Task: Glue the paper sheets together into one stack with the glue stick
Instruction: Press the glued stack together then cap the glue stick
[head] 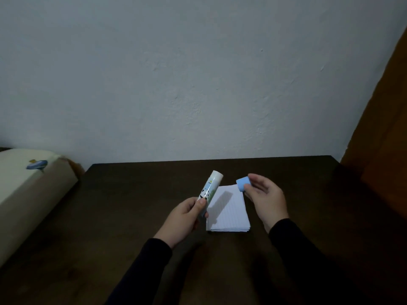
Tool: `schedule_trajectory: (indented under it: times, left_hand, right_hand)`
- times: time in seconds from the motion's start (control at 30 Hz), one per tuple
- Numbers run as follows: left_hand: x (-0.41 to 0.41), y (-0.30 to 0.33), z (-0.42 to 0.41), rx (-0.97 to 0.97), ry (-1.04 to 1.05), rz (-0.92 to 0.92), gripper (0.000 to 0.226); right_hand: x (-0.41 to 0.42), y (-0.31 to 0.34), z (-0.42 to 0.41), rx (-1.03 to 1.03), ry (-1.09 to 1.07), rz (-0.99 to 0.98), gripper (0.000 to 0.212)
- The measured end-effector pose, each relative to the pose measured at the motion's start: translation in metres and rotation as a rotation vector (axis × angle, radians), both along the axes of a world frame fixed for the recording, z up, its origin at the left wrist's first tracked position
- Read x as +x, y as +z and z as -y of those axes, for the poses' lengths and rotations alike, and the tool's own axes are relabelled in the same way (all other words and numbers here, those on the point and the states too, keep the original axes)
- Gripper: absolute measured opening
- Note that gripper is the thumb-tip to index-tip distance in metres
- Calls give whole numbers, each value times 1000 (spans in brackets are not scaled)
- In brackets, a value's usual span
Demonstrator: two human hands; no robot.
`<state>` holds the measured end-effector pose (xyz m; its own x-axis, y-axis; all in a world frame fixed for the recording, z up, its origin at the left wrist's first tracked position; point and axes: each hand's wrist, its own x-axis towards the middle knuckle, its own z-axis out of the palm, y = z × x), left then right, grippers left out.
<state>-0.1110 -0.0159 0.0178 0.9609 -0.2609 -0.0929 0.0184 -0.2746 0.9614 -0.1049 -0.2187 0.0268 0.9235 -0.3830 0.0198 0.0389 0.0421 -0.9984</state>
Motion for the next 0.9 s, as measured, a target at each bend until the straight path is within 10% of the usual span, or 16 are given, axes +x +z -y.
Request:
schedule_trajectory:
  times: [0.37, 0.9]
  left_hand:
    - [-38, 3, -20, 46, -80, 73, 37]
    - [-39, -8, -62, -4, -21, 25, 36]
  right_hand:
    - [-51, 14, -24, 332, 117, -35, 34]
    - [-56, 5, -40, -185, 364, -5, 31]
